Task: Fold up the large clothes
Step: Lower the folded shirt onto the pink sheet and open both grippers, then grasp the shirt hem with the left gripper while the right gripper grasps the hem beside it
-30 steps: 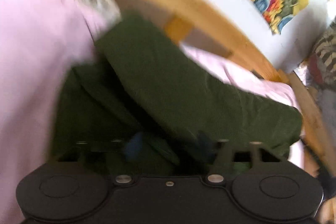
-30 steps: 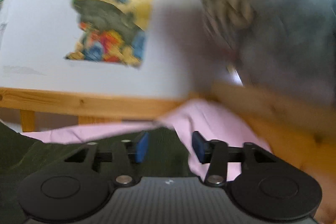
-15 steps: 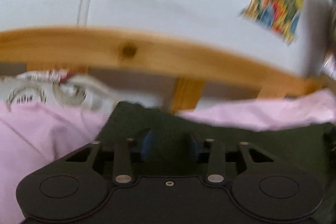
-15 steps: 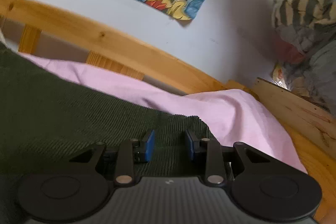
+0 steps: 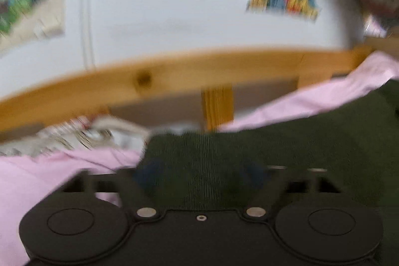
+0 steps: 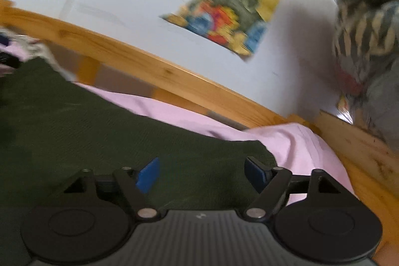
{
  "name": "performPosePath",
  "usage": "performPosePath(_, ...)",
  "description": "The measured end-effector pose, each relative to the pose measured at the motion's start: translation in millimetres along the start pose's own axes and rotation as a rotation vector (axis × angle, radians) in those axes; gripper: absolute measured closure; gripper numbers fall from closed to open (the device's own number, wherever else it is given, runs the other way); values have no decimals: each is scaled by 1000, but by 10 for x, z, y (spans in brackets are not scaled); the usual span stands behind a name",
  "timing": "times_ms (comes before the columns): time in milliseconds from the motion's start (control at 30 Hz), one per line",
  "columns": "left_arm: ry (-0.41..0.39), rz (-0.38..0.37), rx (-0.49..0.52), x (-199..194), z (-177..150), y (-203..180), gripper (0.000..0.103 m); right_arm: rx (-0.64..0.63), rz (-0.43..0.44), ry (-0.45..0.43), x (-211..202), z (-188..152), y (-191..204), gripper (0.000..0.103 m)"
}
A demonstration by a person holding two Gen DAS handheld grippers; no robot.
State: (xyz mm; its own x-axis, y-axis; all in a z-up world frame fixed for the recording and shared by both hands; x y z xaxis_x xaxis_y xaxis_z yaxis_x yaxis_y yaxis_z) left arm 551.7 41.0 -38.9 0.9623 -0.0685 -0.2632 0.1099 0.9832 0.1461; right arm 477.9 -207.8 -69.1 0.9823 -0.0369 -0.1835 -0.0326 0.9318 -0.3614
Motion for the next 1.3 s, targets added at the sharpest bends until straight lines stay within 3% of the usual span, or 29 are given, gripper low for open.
performPosePath(67, -35, -16, 18, -321, 63, -6, 10, 19, 42, -5, -286, 10, 106, 13)
performPosePath(333, 86, -190, 91, -1505, -237, -264, 1, 120, 299, 84, -1421, -175, 598, 1)
performPosePath(500, 167, -311, 137, -2245, -632, -599, 1, -17, 470, 238, -2000, -467, 1098, 1)
performPosePath(667, 249, -429, 268, -2762, -1064, -891, 1, -246, 604, 372, -2430, -848, 1570, 1)
performPosePath(767, 325, -485, 341, -2926, -1322, -988, 1, -291, 613, 463, -2496, -1110, 1668, 1)
performPosePath(900, 414, -534, 392, -3008, -1619, -1051, 1, -172, 576, 496, -2431, -1294, 1648, 1)
performPosePath(1100, 471, -485, 470, -2893, -1819, -1074, 1, -75, 443, 378, -2177, -1083, 1478, 1)
performPosePath(1300, 528, -474, 429, -2812, -1772, -1031, 1, 308, 449, 277, -1936, -811, 992, 1)
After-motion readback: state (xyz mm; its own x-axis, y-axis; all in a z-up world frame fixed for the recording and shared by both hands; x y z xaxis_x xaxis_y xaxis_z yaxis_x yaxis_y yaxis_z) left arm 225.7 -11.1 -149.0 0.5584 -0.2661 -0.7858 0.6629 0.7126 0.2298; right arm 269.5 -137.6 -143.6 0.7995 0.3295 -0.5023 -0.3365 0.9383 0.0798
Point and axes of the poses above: each gripper's, at about its wrist camera, not at the fingertips, and x roughly the way its jaws point, y to its left, z to its top, the point moved 10 cm from there along x, roughly the way its jaws point, and after that the axes turned 5 degrees about z, right-handed, at the moved point
